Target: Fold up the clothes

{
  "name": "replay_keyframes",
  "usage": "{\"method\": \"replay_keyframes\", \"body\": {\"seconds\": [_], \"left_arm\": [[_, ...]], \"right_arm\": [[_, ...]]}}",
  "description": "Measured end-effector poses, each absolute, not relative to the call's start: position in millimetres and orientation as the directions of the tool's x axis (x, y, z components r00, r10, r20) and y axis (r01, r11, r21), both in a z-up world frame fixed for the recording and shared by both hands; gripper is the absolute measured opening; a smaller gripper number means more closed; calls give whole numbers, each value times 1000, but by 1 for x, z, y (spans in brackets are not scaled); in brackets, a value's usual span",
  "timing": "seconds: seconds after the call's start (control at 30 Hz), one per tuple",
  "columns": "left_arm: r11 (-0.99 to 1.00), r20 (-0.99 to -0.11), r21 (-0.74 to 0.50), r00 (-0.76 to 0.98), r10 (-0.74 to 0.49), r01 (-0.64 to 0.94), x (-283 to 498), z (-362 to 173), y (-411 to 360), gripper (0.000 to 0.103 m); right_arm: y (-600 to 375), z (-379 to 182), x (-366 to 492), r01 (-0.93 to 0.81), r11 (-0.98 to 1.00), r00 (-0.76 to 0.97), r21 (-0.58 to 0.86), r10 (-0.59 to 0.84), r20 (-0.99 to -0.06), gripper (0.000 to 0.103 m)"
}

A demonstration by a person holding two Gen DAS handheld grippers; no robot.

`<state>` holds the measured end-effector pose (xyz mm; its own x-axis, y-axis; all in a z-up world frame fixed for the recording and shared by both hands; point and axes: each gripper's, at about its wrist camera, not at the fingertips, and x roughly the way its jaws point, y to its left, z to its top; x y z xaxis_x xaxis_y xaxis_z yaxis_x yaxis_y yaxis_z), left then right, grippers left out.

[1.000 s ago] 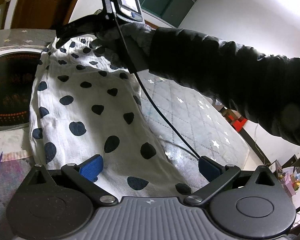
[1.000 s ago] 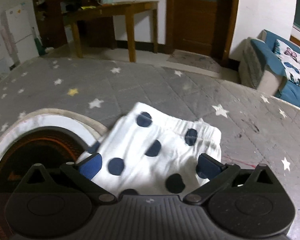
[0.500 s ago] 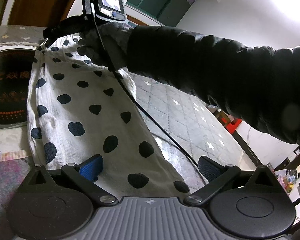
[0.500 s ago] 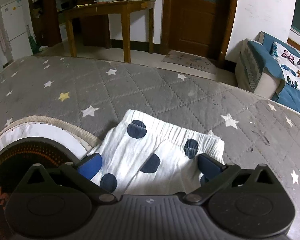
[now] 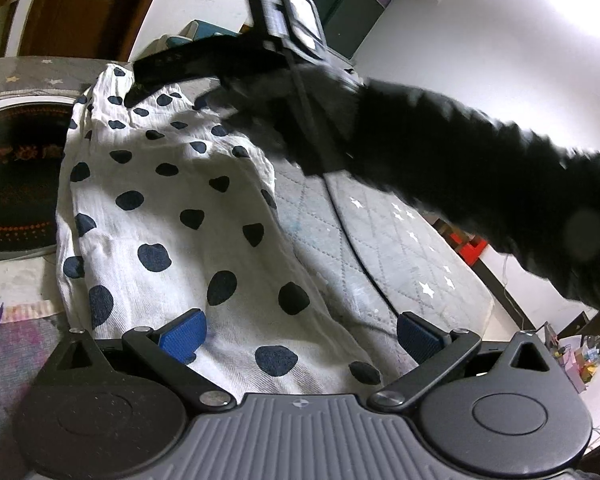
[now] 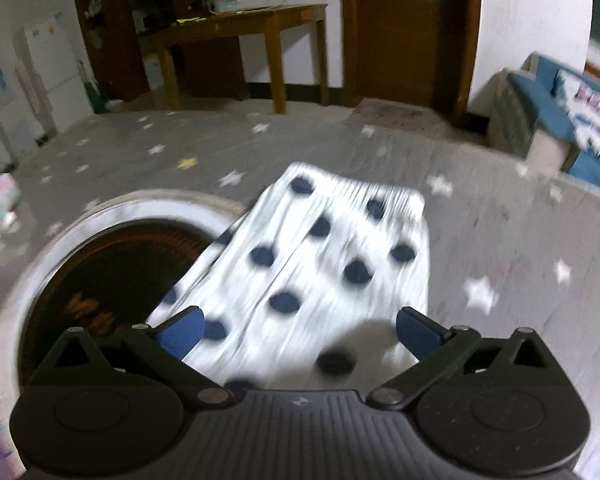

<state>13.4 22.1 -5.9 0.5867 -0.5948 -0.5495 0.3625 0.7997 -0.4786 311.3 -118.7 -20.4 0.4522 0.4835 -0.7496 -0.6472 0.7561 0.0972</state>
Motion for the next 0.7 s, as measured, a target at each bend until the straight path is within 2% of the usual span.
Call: {"method": "replay_keyframes", "body": {"seconds": [0.13,0.33,0.53,0.7], "left_arm": [[814,-561,-460,594,-577,356,13,-5,18,103],[834,-578,-430,604,-549,346,10,-3,13,103],[851,-590,-402,615,-523,339,9,-3,8,103],[862,-598,-384,622,-506,331,9,-3,5,103]], "right_arm": [[-128,-25,286,-670,736,434,97,495,-753,103],[-152,-13,252,-704,697,427,138,570,-702,103],[-185,-26,241,-657,738,421,153,528,-738,103],[-213,-25,237,-602,779,453,174,514,-729,103]]}}
